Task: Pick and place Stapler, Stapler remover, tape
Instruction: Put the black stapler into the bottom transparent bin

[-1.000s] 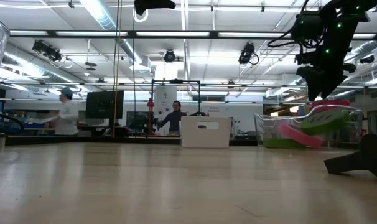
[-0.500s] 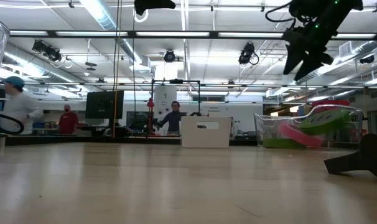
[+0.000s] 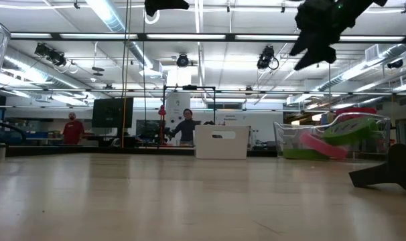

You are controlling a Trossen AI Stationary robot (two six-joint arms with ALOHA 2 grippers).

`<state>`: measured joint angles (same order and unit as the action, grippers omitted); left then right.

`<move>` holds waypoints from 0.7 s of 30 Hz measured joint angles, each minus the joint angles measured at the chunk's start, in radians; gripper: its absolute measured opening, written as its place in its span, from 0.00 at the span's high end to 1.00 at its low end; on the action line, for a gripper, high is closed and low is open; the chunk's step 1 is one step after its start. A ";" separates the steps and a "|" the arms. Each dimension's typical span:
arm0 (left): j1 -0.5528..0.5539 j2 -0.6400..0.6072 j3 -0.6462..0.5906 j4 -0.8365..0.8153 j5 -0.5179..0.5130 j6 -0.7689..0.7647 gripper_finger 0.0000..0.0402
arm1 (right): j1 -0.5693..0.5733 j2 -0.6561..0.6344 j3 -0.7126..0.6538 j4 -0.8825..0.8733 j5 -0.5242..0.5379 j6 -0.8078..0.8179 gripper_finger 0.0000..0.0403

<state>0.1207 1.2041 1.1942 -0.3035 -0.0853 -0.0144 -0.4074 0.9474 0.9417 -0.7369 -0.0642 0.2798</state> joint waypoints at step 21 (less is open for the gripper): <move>0.000 0.000 0.000 0.000 0.000 0.000 0.42 | 0.407 0.001 -0.022 0.241 -0.042 -0.077 0.35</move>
<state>0.1204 1.2041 1.1940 -0.3035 -0.0853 -0.0147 -0.0004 0.9482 0.9195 -0.4964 -0.1057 0.2026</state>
